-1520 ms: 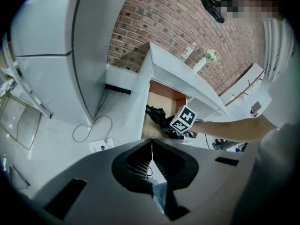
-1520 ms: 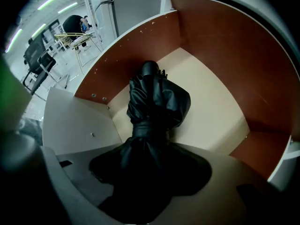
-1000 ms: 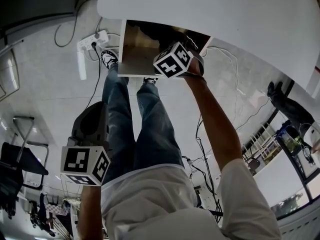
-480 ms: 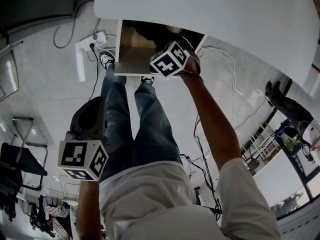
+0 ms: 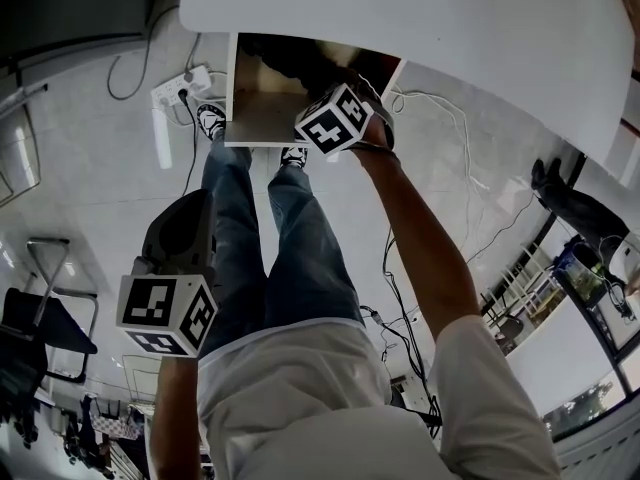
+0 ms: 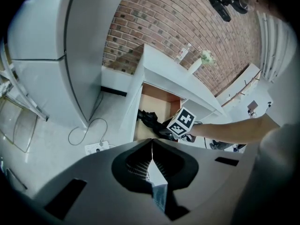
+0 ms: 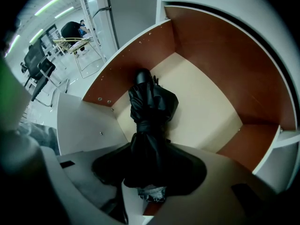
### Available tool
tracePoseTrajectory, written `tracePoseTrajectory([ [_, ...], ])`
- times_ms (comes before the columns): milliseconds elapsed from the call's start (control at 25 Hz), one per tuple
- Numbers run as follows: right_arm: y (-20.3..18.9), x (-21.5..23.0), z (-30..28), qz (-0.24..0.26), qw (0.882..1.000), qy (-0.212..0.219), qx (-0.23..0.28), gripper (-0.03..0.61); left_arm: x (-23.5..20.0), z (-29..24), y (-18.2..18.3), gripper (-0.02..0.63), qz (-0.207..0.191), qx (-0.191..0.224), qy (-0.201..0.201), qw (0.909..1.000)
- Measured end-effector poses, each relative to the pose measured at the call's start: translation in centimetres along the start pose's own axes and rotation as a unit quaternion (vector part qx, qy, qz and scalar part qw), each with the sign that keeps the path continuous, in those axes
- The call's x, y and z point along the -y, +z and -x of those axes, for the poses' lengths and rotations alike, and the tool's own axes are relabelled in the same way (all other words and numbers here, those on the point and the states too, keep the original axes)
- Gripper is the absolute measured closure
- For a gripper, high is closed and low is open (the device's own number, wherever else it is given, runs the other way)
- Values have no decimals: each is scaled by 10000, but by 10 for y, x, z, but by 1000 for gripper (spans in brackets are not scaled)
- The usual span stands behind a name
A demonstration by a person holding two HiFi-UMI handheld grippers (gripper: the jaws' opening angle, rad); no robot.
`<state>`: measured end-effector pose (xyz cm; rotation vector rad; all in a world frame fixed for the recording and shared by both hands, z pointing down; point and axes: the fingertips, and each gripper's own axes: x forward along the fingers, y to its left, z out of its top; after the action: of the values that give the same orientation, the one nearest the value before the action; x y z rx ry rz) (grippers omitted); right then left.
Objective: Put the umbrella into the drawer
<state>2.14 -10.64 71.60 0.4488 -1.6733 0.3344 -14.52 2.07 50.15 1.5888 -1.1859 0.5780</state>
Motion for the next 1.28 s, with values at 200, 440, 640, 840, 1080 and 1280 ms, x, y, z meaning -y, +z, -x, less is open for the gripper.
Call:
tracePoseTrajectory([
  [200, -3, -3, 6, -144, 9999, 5, 52, 389, 12, 0, -2, 595, -75, -13, -112, 9999],
  [440, -9, -4, 9, -315, 9994, -57, 128, 420, 23, 2, 0, 595, -123, -19, -205, 9997],
  [640, -7, -8, 15, -527, 9983, -42, 247, 481, 26, 6, 1, 595, -180, -22, -214, 9996],
  [840, -10, -8, 27, -868, 9957, 30, 309, 505, 30, 15, 9, 595, -251, 85, -216, 9994],
  [1080, -12, -8, 37, -1166, 9920, 158, 451, 523, 32, 18, 11, 595, -160, 123, -183, 9996],
  [1280, -12, -8, 47, -1375, 9885, 244, 579, 532, 42, 18, 15, 595, -159, 212, -219, 9994],
])
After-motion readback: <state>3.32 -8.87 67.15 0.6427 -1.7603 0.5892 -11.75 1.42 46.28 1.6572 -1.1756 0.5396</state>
